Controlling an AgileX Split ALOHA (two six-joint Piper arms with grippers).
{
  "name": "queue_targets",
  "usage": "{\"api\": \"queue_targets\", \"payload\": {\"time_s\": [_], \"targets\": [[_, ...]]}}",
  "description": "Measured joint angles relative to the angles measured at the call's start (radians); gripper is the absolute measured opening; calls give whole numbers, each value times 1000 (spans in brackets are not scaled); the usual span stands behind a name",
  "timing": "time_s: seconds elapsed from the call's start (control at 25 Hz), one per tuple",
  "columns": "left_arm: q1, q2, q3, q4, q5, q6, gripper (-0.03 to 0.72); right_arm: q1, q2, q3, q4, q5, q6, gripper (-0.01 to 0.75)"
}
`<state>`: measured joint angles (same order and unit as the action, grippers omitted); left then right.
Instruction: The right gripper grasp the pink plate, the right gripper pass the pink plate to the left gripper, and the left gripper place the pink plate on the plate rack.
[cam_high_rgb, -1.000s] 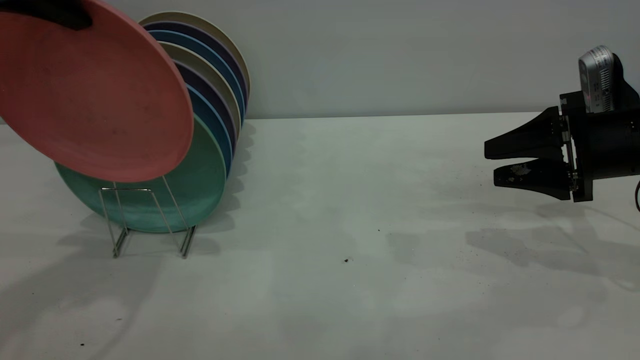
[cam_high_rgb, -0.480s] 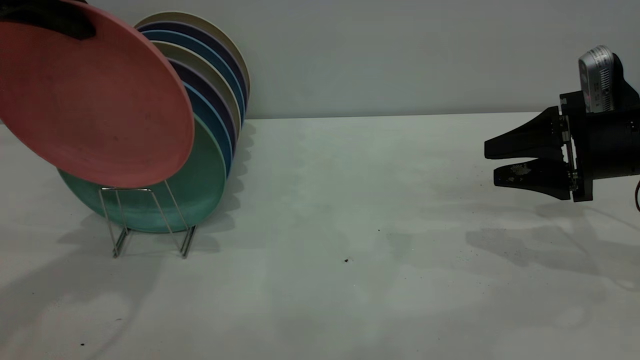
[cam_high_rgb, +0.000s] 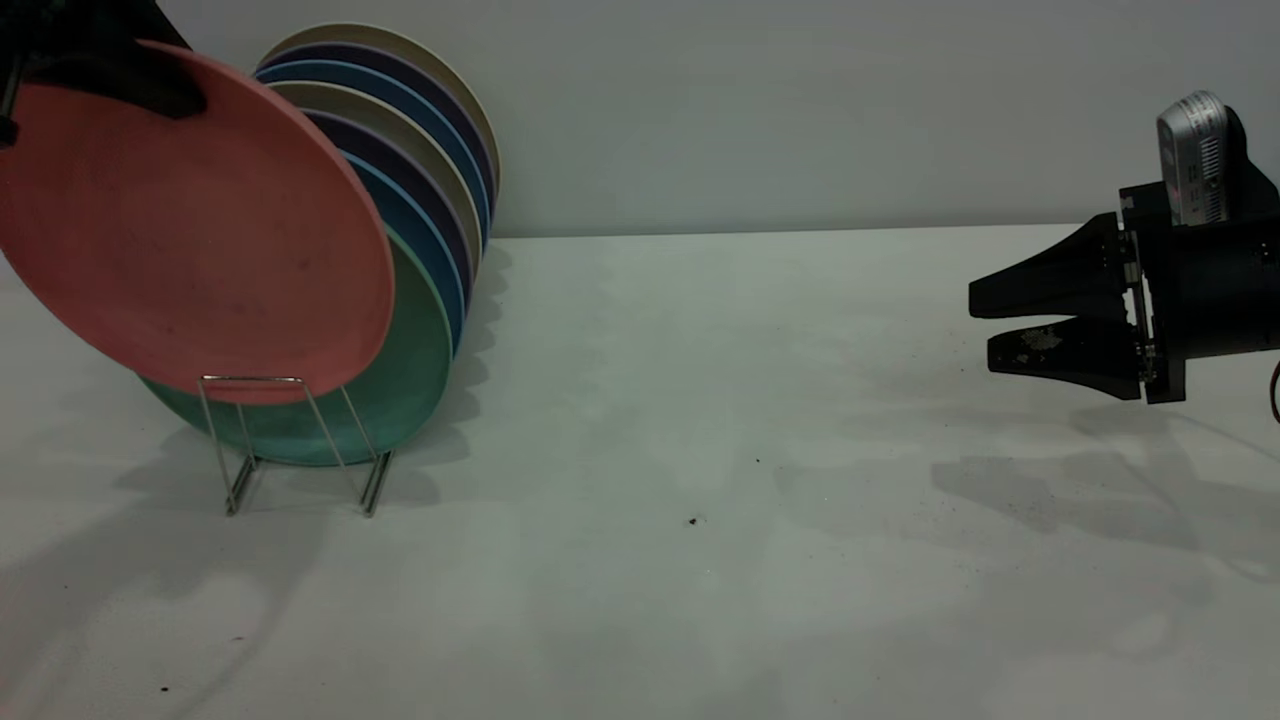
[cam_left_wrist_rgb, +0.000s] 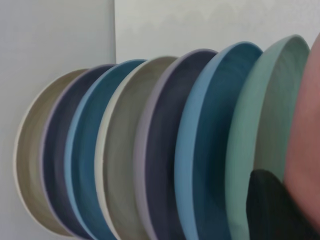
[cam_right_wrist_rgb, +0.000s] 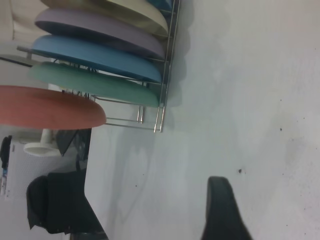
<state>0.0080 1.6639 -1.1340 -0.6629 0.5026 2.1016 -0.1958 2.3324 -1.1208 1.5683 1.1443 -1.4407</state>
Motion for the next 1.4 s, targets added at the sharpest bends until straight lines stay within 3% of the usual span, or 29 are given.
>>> {"api": "queue_targets", "payload": {"time_s": [0.24, 0.52, 0.68, 0.88, 1.16, 1.4], "targets": [[0, 0, 0, -3, 1, 0, 127, 0, 0, 0, 0, 0, 0, 493], [0, 0, 0, -3, 10, -15, 370, 0, 0, 0, 0, 0, 0, 493], [0, -2, 0, -4, 0, -29, 455, 0, 0, 0, 0, 0, 0, 493], [0, -47, 0, -59, -1, -104, 472, 0, 0, 0, 7, 0, 2, 493], [0, -191, 0, -266, 0, -301, 472, 0, -69, 0, -1, -3, 28, 493], [0, -288, 0, -324, 98, -732, 472, 19, -335, 0, -69, -1, 57, 493]]}}
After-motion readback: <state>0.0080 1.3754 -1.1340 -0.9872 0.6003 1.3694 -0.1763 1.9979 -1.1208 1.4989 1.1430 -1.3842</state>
